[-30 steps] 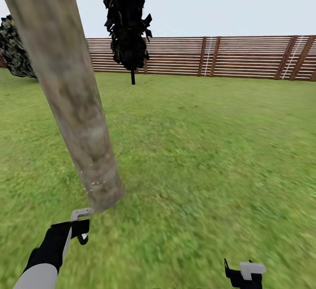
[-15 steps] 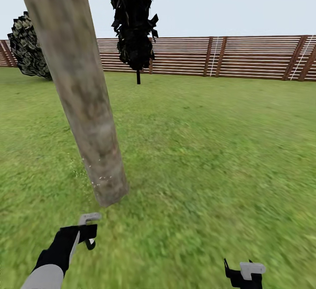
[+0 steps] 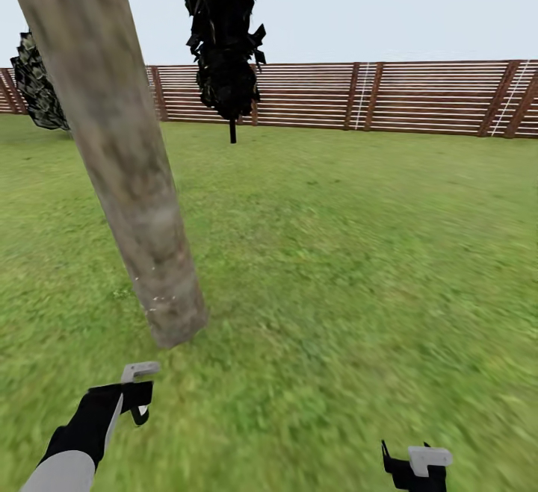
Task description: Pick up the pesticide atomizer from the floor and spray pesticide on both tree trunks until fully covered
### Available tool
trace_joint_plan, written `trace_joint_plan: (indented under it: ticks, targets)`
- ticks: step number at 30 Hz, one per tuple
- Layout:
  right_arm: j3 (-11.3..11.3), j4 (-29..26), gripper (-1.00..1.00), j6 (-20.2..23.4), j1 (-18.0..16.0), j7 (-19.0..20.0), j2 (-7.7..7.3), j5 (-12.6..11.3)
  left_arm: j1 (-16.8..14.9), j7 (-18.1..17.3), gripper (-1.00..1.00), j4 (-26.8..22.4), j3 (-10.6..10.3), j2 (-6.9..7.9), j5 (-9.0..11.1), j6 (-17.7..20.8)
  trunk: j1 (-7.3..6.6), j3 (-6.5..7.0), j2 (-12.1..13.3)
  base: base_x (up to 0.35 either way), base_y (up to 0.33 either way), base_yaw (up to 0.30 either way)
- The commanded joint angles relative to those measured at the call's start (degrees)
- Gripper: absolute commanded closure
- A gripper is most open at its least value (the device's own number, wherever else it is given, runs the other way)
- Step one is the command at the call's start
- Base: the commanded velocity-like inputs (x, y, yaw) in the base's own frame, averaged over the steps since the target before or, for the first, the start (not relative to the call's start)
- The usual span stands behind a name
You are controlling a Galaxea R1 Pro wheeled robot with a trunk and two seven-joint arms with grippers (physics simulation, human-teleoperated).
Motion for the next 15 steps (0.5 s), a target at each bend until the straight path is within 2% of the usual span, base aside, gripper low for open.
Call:
trace_joint_plan:
  ticks: [1,6,9,15]
  targets:
    - [-0.29,0.06,-1.00,-0.12,-0.04,-0.30,0.01,0.61,-0.02,-0.55,1.00,-0.11,0.29,-0.05,-0.54,0.20,0.01,-0.05,-0.02,0.230,-0.193,0.000]
    - [-0.27,0.06,-1.00,-0.16,-0.04,-0.32,0.01,0.58,-0.01,-0.55,1.00,-0.11,0.29,-0.06,-0.47,0.20,0.01,-0.05,-0.02,0.241,-0.185,0.041]
    - [-0.28,0.06,-1.00,-0.12,-0.04,-0.31,0.01,0.59,0.00,-0.55,1.00,-0.06,0.24,-0.14,-0.47,0.20,0.01,-0.05,-0.02,0.188,-0.210,0.238]
    - [-0.28,0.06,-1.00,-0.12,-0.04,-0.33,0.01,0.61,0.01,-0.55,1.00,-0.02,0.21,-0.23,-0.47,0.19,0.01,-0.05,-0.02,0.027,-0.266,0.273]
